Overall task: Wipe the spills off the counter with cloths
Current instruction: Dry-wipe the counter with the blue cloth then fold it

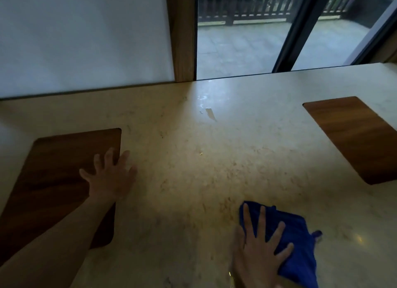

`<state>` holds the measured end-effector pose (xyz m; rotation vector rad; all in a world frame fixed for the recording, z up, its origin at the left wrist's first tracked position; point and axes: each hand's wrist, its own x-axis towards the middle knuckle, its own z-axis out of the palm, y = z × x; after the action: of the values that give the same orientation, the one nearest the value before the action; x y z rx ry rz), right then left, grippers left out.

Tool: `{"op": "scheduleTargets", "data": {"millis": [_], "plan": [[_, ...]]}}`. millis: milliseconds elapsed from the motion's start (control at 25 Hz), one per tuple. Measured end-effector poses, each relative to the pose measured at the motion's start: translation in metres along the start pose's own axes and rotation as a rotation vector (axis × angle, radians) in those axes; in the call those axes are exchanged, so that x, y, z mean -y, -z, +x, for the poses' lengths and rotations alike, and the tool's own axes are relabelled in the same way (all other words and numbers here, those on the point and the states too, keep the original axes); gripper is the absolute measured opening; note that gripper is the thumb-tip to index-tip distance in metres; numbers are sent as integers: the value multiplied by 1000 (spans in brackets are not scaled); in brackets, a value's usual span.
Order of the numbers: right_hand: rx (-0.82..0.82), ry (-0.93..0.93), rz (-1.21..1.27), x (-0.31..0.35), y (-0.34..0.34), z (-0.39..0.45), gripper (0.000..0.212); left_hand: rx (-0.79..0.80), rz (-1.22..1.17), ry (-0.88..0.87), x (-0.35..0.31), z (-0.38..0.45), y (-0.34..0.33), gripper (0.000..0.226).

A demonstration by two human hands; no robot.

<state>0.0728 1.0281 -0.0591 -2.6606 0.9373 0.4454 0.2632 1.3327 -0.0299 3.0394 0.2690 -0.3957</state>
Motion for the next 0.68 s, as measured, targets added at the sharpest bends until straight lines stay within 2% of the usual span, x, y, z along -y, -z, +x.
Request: {"op": "scheduleTargets", "data": {"millis": [80, 160, 280, 400, 560, 680], "plan": [[-90, 130, 51, 27, 0, 42, 56, 49, 30, 51, 13, 21, -1, 69], [-86, 168, 41, 66, 8, 91, 54, 68, -4, 130, 22, 36, -6, 76], [-129, 254, -64, 143, 40, 188, 53, 89, -56, 186, 20, 51, -12, 73], [-184, 280, -19, 226, 73, 296, 52, 152, -15, 269, 12, 66, -9, 73], [-67, 303, -12, 317, 101, 394, 50, 193, 88, 289, 8, 73, -11, 77], [-61, 369, 0, 334, 126, 418, 47, 232, 41, 274, 13, 71, -8, 77]]}}
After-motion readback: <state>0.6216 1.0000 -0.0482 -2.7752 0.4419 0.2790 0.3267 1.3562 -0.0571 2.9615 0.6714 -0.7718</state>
